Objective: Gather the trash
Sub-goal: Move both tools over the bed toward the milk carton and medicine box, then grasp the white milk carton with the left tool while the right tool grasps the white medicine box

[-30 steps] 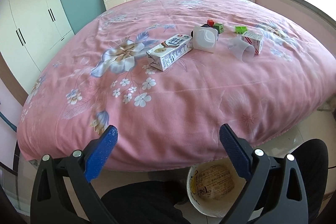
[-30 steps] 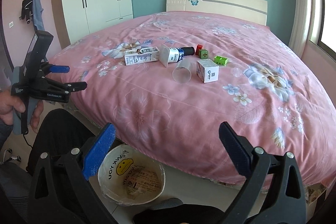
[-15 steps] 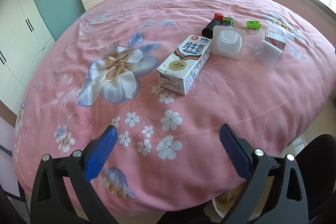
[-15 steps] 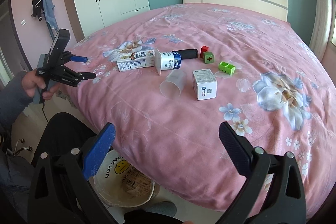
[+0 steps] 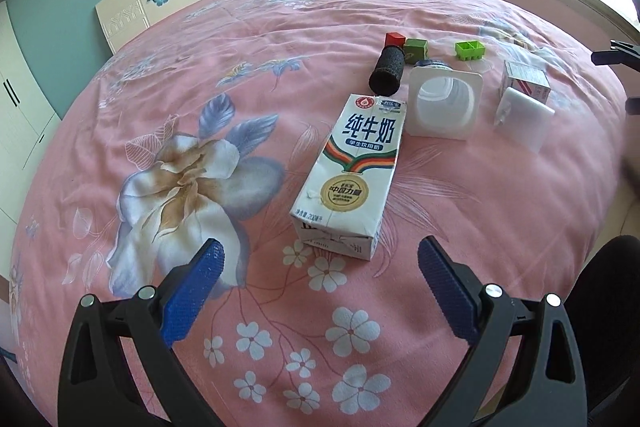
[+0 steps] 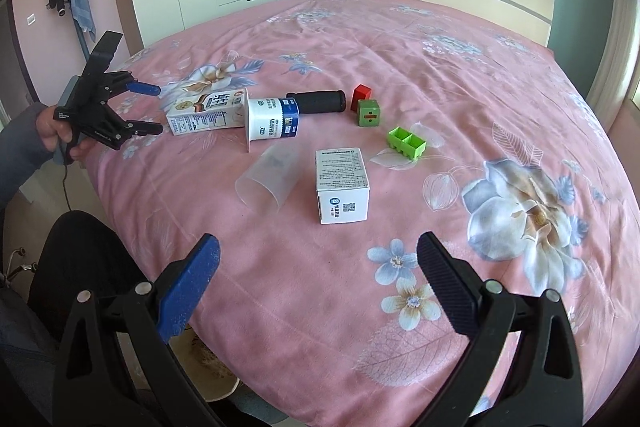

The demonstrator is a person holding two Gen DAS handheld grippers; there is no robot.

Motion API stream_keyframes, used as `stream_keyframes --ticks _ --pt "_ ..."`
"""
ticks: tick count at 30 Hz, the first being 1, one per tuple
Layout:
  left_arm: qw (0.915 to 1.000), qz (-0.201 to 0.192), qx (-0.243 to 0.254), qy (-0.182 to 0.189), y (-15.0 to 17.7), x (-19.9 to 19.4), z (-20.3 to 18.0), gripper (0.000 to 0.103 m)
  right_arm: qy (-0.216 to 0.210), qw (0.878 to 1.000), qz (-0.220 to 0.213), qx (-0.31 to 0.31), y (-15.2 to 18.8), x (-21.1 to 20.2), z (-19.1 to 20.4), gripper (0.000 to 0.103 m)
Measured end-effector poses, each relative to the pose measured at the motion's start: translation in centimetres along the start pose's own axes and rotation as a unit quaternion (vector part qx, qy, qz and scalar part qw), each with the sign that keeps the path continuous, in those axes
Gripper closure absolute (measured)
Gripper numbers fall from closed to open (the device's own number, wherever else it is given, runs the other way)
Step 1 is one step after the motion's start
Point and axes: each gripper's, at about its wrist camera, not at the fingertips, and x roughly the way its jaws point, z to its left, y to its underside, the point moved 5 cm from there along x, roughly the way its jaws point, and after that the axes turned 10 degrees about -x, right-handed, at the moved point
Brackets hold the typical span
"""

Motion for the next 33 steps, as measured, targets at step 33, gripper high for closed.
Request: stream_keyframes --ticks 33 --pt "0.9903 0.021 0.063 0.122 -3.2 5.7 -1.1 0.020 -0.039 0.996 0.063 -0.040 -2.0 10.7 -2.7 0.035"
